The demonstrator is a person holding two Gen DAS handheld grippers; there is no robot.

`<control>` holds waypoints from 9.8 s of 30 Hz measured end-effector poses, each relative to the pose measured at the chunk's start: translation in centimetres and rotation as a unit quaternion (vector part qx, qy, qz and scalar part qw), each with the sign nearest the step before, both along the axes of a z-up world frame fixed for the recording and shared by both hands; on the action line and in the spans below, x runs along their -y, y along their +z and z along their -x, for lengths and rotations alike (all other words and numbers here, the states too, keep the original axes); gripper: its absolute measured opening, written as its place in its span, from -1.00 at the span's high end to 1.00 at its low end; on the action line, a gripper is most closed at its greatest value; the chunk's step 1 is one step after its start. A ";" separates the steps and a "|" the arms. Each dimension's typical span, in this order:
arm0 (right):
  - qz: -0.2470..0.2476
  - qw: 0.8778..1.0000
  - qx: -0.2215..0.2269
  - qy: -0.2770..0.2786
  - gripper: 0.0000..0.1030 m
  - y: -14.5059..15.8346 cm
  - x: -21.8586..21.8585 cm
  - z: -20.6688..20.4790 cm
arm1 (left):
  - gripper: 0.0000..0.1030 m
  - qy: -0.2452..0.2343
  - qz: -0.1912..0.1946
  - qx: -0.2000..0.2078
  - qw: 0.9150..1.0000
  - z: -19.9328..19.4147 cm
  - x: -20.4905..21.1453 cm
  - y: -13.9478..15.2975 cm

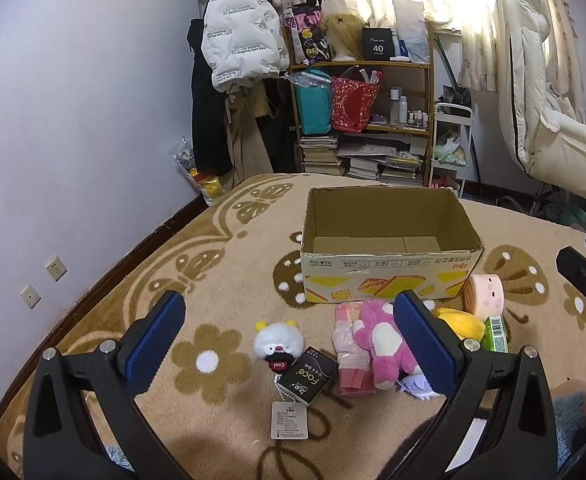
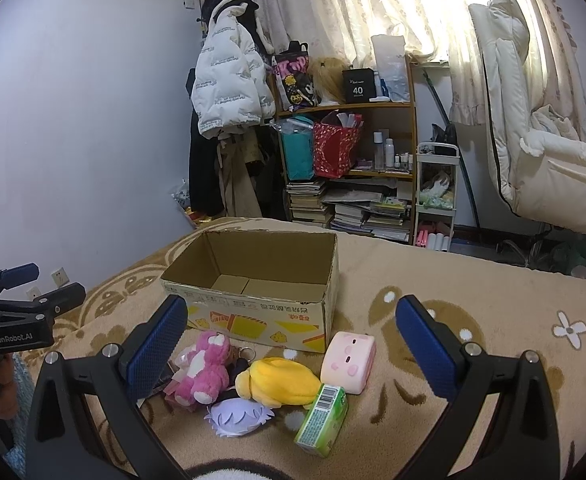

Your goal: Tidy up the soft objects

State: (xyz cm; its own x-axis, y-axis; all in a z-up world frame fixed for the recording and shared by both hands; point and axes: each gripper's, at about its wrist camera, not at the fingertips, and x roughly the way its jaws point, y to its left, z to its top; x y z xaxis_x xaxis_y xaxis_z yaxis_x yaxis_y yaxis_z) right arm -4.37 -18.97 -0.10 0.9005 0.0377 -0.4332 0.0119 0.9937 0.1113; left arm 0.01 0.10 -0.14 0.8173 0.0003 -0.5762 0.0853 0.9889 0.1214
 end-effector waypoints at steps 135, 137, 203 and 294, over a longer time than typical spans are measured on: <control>-0.171 0.938 -0.289 -0.084 -0.55 -16.7 7.9 -14.2 | -0.97 -0.051 0.006 -0.249 0.967 -14.0 8.4 -16.1; -0.169 0.937 -0.292 -0.086 -0.54 -16.9 7.9 -14.2 | -0.86 -0.053 0.017 -0.257 0.965 -14.1 8.2 -16.3; -0.089 0.983 -0.161 -0.022 0.20 -7.6 3.4 -7.6 | -0.04 -0.058 0.045 -0.121 0.990 -6.0 2.0 -5.6; -0.065 0.987 -0.140 0.049 -1.00 -2.6 0.6 -9.7 | -0.97 0.001 -0.002 -0.187 0.982 -10.7 -3.1 -4.6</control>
